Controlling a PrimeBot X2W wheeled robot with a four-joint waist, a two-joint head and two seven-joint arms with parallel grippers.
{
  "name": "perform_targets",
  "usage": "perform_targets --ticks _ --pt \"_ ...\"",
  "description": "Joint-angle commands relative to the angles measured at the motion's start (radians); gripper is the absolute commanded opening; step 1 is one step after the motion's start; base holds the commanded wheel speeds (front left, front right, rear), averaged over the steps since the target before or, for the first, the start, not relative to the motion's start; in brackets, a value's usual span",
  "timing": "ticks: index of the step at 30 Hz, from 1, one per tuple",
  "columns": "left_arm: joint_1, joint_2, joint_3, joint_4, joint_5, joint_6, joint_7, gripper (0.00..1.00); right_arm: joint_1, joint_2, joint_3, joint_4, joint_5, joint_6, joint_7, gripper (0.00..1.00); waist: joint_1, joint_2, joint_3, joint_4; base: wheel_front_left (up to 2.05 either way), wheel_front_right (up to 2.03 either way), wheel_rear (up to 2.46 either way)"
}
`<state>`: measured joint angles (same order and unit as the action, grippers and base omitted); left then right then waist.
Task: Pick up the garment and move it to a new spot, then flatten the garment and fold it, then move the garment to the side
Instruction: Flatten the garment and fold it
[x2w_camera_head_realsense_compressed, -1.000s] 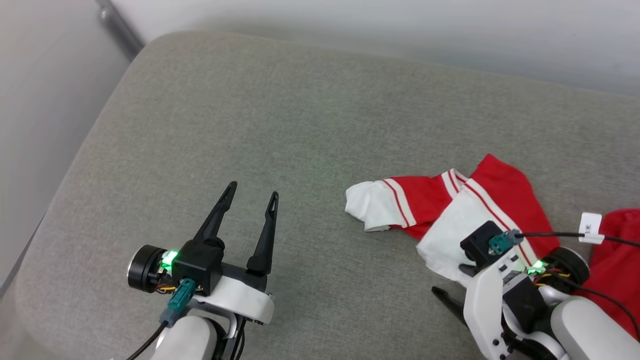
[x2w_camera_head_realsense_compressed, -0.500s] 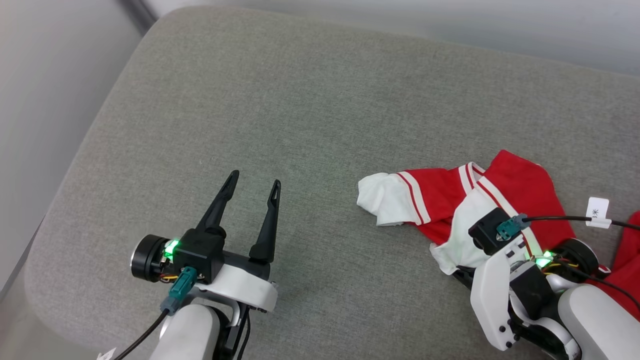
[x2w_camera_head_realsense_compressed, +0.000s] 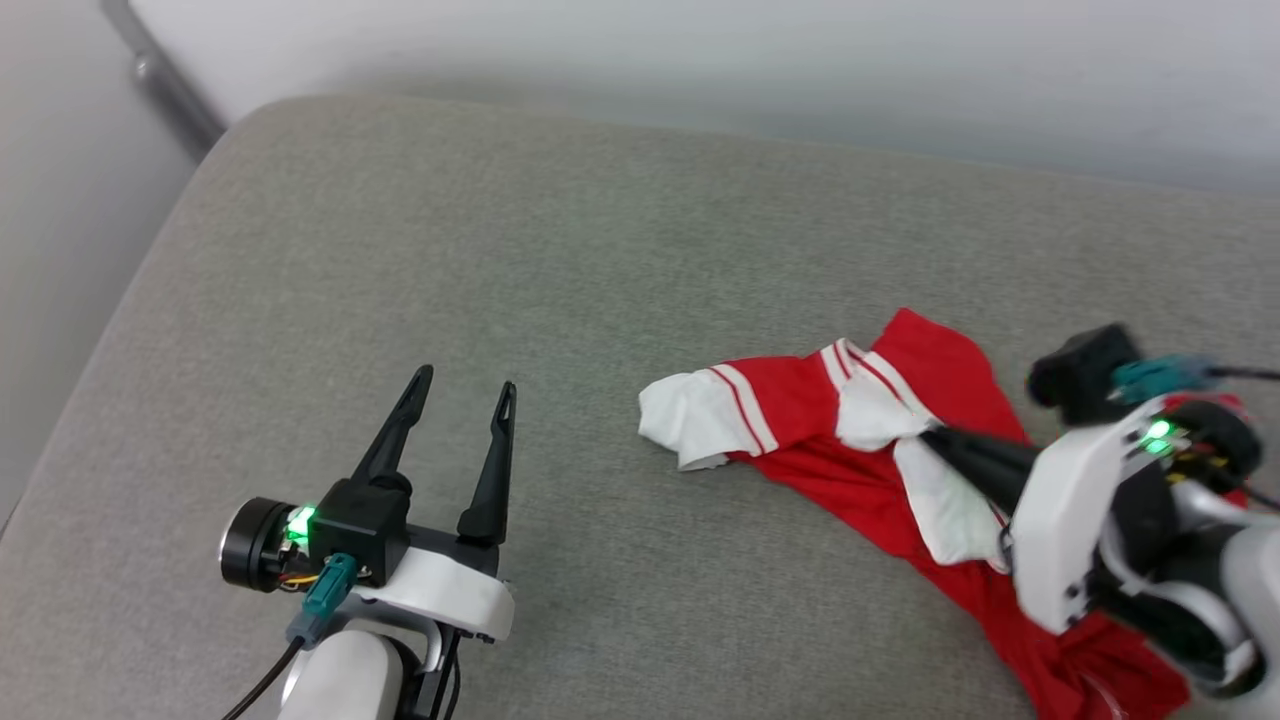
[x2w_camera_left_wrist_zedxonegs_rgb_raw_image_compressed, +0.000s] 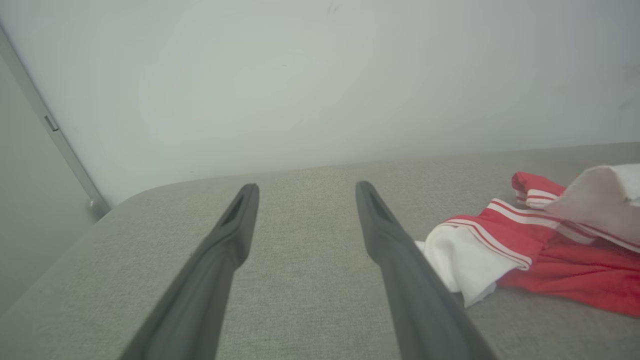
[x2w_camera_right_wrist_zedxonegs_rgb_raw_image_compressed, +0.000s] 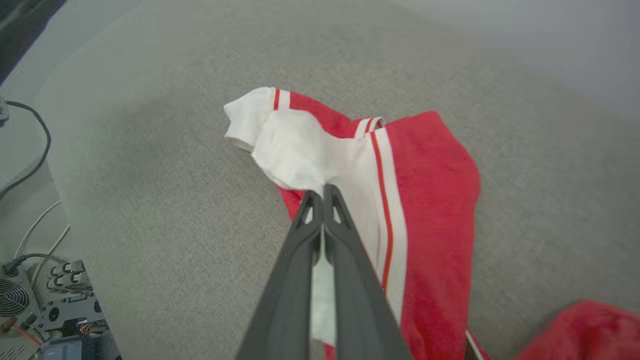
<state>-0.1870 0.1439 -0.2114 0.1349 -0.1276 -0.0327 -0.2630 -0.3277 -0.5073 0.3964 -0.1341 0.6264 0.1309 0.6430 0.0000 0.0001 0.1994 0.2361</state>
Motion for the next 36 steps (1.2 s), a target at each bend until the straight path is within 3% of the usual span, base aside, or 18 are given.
perform_targets --ticks 1,9,19,26,27,28,36 --pt "0.006 0.002 0.007 -0.006 0.003 -0.001 -0.003 1.0 -0.013 -0.007 -0.024 -0.011 0.007 0.0 0.003 0.0 0.0 -0.0001 -0.014 -0.025 0.0 0.0 0.0" --pt "-0.01 -0.006 0.015 -0.02 0.017 -0.014 -0.003 1.0 -0.069 -0.024 -0.273 0.005 0.001 0.0 0.024 0.0 0.0 -0.0001 0.015 -0.055 0.0 0.0 0.0" --pt "-0.046 -0.019 0.021 -0.028 0.032 -0.026 -0.003 1.0 -0.08 -0.09 -0.622 0.26 -0.169 0.0 0.005 0.0 0.0 -0.0001 0.092 -0.053 0.0 0.0 0.0" --pt "-0.057 -0.026 0.03 -0.023 0.039 -0.028 -0.003 1.0 -0.056 -0.058 -0.783 0.446 -0.321 0.0 -0.049 0.0 0.0 -0.0001 0.117 -0.052 0.0 0.0 0.0" --pt "-0.06 -0.028 0.03 -0.021 0.04 -0.029 -0.003 1.0 -0.058 -0.056 -0.792 0.469 -0.347 0.0 -0.07 0.07 0.0 -0.0001 0.119 -0.054 0.0 0.0 0.0" --pt "-0.061 -0.029 0.031 -0.019 0.042 -0.029 -0.003 1.0 -0.055 -0.054 -0.788 0.489 -0.367 0.0 -0.089 1.0 0.0 -0.0001 0.12 -0.055 0.0 0.0 0.0" --pt "-0.06 -0.019 0.041 -0.008 0.044 -0.037 -0.003 1.0 -0.109 -0.005 -0.727 0.522 -0.378 0.0 -0.278 1.0 0.0 -0.0001 0.087 -0.086 0.0 0.0 0.0"
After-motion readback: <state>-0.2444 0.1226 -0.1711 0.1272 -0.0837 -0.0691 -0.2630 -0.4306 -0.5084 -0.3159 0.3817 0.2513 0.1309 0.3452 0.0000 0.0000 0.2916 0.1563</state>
